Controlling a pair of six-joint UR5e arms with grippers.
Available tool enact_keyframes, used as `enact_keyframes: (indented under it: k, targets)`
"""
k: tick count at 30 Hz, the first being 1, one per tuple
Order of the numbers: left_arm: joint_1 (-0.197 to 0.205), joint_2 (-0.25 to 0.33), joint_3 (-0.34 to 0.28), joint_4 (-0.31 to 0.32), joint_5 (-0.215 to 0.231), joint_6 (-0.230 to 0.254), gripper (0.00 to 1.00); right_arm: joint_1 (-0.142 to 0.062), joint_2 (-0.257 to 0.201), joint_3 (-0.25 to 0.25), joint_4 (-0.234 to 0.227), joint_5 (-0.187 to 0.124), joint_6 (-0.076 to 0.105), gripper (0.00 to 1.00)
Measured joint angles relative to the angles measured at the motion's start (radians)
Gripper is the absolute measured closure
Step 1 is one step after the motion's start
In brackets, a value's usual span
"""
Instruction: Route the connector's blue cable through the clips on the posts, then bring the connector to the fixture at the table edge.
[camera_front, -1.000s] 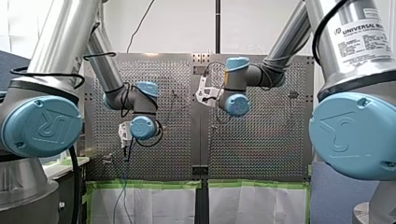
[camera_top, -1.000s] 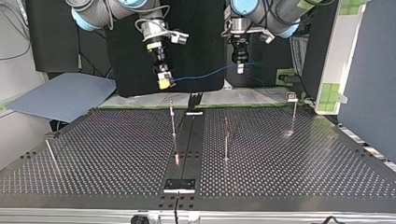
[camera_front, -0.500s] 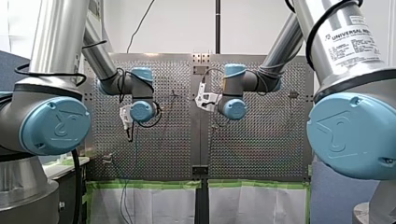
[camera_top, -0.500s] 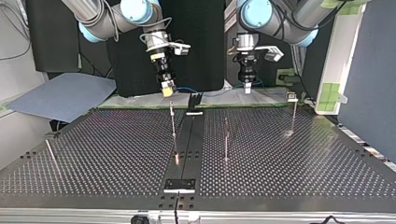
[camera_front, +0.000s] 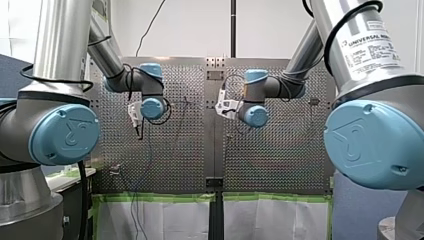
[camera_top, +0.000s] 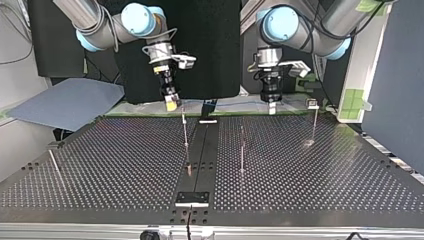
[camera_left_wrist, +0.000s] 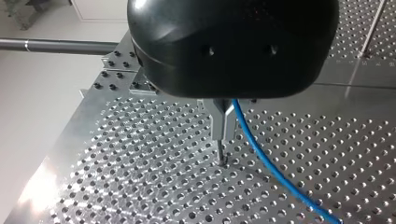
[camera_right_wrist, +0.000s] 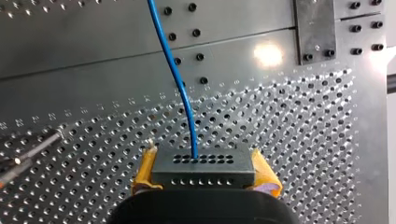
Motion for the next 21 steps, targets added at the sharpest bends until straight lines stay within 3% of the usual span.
enact_keyframes:
  k: [11,21]
  targets:
    - [0.006,-0.019,0.040,-0.019,0.012,0.025,1.00,-0.041,0.004,-0.032,0.003,-0.054,0.003,1.00]
    - [0.013,-0.066,0.113,-0.032,0.030,0.043,1.00,-0.061,0.007,-0.075,0.026,-0.082,0.003,1.00]
